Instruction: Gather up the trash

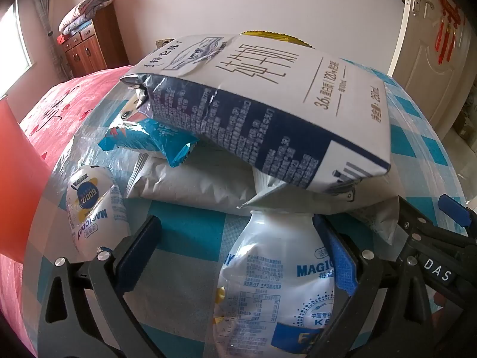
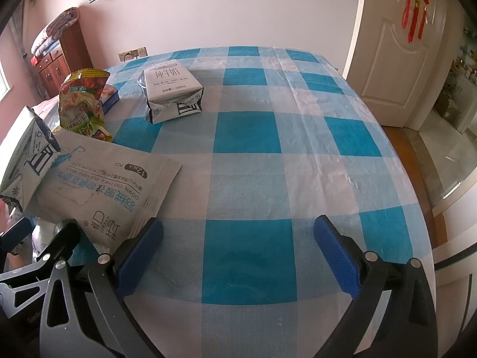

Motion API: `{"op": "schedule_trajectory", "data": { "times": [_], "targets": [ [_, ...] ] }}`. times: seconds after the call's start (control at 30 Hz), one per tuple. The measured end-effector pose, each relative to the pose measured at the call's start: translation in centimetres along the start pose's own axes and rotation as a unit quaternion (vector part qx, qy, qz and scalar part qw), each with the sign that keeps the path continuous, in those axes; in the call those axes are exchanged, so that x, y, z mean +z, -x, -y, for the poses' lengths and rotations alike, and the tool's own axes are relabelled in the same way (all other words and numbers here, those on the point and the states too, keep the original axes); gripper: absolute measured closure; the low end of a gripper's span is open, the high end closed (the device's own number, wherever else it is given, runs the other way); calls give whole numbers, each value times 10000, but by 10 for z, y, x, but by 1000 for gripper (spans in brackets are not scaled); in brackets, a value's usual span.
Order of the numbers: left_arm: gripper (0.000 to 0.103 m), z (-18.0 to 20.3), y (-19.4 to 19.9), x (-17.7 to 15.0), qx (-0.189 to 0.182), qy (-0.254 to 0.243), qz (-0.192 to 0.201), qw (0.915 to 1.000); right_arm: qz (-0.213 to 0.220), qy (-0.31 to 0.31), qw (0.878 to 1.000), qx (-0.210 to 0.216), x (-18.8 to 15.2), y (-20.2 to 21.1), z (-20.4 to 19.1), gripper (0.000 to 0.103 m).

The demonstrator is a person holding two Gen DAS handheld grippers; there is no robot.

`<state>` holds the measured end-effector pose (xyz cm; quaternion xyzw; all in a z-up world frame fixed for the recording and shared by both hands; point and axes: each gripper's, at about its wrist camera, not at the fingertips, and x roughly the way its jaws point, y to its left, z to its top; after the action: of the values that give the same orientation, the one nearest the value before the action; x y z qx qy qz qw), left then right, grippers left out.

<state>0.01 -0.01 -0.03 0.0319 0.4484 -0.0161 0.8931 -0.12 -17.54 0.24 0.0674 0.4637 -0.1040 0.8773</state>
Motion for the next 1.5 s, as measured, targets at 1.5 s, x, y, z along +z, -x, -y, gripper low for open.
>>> {"op": "schedule_trajectory", "data": {
  "times": [1.5],
  "targets": [
    [3,-92,196,-19,943,295,2303,9681,2628,849,9583,738,-33,204,-41,4]
  ]
}}
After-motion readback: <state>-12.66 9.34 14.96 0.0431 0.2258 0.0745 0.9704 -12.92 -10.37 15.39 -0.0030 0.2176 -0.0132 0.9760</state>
